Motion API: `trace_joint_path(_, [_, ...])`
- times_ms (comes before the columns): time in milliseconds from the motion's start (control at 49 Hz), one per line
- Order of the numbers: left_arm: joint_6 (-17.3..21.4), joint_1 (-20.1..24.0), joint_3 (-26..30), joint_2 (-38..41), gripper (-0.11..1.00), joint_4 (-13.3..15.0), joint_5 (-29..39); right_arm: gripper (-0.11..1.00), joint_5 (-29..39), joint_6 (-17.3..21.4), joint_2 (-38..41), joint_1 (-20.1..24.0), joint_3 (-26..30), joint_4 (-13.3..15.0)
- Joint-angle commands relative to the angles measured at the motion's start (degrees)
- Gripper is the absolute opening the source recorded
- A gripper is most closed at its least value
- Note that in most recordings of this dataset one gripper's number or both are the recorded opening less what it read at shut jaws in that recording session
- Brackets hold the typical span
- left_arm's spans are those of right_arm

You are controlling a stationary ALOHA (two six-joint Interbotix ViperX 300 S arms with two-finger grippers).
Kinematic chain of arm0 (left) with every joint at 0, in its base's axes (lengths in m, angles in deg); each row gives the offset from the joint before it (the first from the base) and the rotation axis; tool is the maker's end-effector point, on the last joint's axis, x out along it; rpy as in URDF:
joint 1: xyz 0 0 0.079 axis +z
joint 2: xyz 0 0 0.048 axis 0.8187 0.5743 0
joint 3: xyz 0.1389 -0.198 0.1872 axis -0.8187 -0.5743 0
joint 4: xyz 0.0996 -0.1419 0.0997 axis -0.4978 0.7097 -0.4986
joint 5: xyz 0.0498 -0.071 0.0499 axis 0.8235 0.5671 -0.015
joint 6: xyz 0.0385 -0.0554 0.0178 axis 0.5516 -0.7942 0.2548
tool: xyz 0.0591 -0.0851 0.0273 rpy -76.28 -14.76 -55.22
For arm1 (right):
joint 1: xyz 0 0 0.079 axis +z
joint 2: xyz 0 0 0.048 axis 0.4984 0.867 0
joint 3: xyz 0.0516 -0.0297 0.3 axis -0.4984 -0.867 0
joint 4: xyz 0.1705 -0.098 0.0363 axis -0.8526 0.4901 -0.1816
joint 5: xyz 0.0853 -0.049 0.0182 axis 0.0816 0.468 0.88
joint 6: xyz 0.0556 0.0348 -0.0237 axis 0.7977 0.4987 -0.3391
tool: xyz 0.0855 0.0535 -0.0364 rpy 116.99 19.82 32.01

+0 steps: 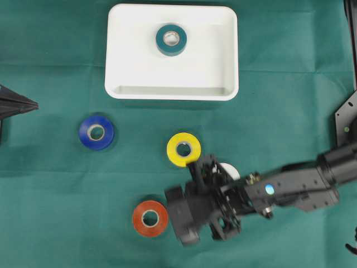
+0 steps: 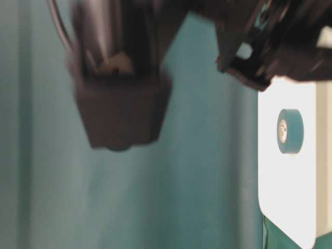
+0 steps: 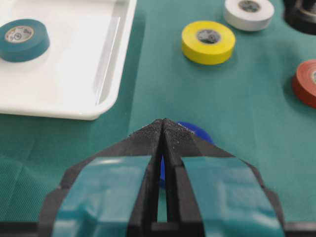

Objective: Put the tape into the white case with the right arm.
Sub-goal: 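Lift the black roll and carry it into the white tray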

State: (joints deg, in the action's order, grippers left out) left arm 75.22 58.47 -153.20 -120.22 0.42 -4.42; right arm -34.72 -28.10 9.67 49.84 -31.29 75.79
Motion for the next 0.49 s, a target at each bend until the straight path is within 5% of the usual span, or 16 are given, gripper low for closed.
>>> trace_joint_path(0, [0.0, 0.18, 0.7, 0.35, 0.01, 0.09, -0.53, -0.01, 0.44, 0.53, -2.99, -2.99, 1.67, 0.79])
trace_joint_path(470, [0.09, 0.18, 0.53, 0.35, 0.01, 0.09, -0.62, -0.01, 0.09, 0.53, -4.83, -20.39, 1.58, 4.31])
